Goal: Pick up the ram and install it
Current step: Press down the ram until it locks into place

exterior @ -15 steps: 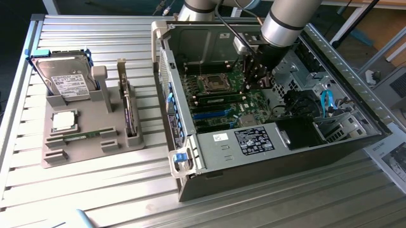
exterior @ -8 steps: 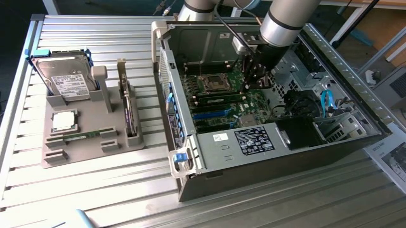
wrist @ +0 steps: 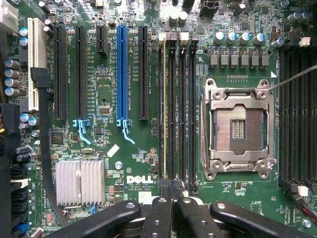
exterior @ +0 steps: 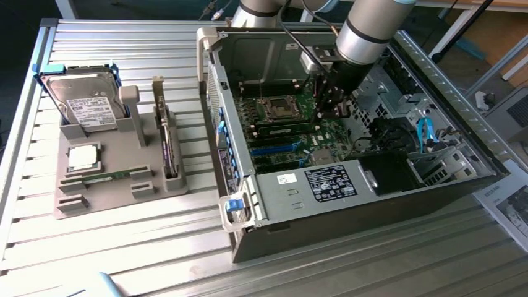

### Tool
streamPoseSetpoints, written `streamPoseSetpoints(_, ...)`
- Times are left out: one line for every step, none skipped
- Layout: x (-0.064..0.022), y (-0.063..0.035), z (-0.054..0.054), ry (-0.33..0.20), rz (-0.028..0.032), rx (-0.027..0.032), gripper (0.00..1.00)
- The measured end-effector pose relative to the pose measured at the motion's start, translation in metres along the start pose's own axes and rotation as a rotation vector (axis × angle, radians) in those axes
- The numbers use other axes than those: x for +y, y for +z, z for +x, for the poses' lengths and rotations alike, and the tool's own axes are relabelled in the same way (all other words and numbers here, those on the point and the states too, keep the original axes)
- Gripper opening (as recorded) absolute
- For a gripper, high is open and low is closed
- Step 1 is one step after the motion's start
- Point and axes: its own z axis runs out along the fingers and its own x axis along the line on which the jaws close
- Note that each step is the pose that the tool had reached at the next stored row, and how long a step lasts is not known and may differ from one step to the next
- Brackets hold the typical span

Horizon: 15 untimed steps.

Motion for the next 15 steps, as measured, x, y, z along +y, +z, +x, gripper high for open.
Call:
streamPoseSetpoints(0.0000,0.0006,0.0000,0.000,0.0000,0.0001,0.10)
streamPoseSetpoints(0.0000,0.0012,0.0000,0.000,-0.0001,0.0001,0.10)
streamPoseSetpoints(0.0000,0.0017,0.0001,0.000,-0.0001,0.0002,0.10)
streamPoseSetpoints(0.0000,0.0020,0.0001,0.000,-0.0001,0.0002,0.10)
streamPoseSetpoints(0.0000,0.0023,0.0001,0.000,-0.0001,0.0003,0.10)
streamPoseSetpoints(0.0000,0.0023,0.0001,0.000,-0.0001,0.0004,0.10)
streamPoseSetpoints(0.0000,0.0023,0.0001,0.000,-0.0001,0.0004,0.10)
streamPoseSetpoints(-0.0001,0.0024,0.0001,0.000,-0.0001,0.0003,0.10)
streamPoseSetpoints(-0.0001,0.0025,0.0001,0.000,-0.0001,0.0001,0.10)
streamPoseSetpoints(-0.0001,0.0029,0.0001,0.000,0.0000,-0.0001,0.10)
streamPoseSetpoints(-0.0001,0.0034,0.0001,0.000,0.0000,0.0001,0.10)
streamPoseSetpoints(-0.0001,0.0040,0.0001,0.000,0.0000,0.0002,0.10)
streamPoseSetpoints(-0.0001,0.0044,0.0002,0.000,-0.0001,0.0006,0.10)
streamPoseSetpoints(-0.0001,0.0044,0.0002,0.000,-0.0001,0.0005,0.10)
streamPoseSetpoints(-0.0001,0.0044,0.0002,0.000,-0.0001,0.0004,0.10)
